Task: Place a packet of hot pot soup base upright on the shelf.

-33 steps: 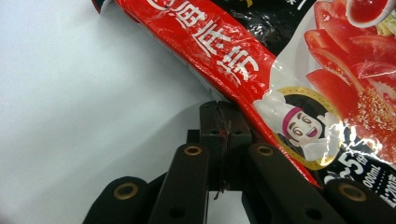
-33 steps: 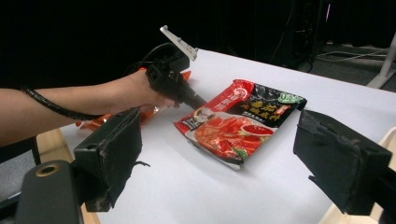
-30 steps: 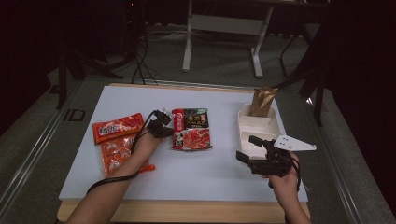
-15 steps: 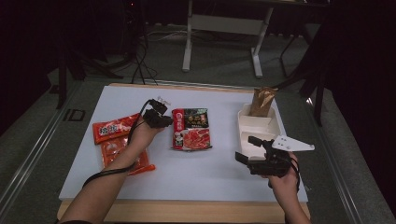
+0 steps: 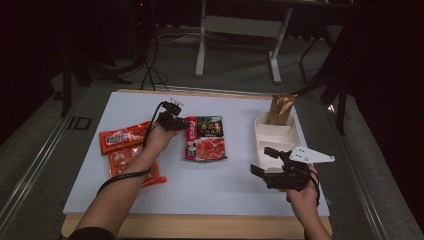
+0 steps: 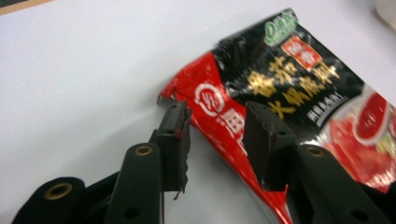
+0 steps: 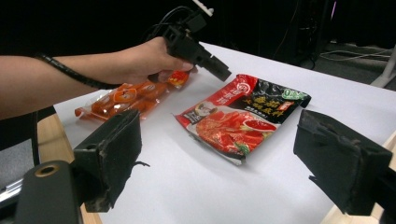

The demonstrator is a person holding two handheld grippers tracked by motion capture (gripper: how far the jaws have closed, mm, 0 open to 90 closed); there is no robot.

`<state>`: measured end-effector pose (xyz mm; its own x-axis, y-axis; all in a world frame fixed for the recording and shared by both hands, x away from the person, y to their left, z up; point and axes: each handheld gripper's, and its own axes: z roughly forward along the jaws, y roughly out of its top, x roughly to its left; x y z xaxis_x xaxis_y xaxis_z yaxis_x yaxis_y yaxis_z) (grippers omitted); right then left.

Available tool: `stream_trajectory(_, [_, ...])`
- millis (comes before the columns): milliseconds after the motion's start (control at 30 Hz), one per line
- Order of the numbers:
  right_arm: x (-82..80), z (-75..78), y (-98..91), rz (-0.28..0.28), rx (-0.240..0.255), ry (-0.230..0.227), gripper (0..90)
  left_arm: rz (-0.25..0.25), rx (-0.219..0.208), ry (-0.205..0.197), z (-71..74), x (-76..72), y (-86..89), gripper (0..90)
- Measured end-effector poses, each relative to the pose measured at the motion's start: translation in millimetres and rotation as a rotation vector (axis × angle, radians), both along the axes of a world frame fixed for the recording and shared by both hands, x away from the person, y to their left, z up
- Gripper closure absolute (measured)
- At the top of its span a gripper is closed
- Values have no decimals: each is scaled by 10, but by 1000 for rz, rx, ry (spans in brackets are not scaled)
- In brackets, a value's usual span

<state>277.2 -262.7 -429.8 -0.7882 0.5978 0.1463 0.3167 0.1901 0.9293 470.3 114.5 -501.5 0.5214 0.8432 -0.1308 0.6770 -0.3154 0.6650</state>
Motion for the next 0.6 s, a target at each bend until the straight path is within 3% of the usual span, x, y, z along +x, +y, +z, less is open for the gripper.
stream_trajectory(100, [-7,-2,6,1,-6,-2,150,21,-22,18,-44,76,1,604])
stream_trajectory(300, [-8,-3,1,0,-7,-6,151,49,-27,46,-158,197,-48,604])
stream_trajectory(433, [-5,-24,7,2,-16,-2,150,63,-27,39,-213,225,-70,604])
stream_trajectory(600, [-9,-22,12,6,-16,-2,150,87,-66,38,-217,249,-57,594])
